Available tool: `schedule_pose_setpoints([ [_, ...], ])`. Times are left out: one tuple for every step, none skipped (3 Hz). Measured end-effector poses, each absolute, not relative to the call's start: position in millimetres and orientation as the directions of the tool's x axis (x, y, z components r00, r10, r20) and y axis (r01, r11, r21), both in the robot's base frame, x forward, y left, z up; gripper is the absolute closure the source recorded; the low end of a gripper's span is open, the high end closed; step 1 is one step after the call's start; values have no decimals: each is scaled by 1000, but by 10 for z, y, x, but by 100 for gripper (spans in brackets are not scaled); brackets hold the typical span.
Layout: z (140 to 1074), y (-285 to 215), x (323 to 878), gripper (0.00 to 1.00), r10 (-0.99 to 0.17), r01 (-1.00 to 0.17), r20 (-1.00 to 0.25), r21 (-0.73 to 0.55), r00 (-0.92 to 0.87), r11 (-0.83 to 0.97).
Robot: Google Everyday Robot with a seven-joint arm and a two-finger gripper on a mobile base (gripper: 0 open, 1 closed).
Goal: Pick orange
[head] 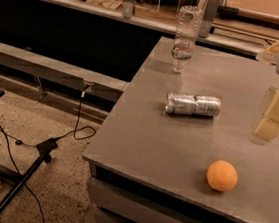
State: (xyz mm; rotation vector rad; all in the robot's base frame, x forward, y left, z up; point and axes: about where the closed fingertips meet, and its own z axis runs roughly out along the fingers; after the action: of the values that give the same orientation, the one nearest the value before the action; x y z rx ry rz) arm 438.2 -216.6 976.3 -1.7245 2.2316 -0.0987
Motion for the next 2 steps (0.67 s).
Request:
schedule_pose_setpoints([
  [9763,-2166,4382,0,-953,-931,-207,-246,-221,270],
  [9666,-2167,4374,0,-957,-940,-193,-222,-217,258],
])
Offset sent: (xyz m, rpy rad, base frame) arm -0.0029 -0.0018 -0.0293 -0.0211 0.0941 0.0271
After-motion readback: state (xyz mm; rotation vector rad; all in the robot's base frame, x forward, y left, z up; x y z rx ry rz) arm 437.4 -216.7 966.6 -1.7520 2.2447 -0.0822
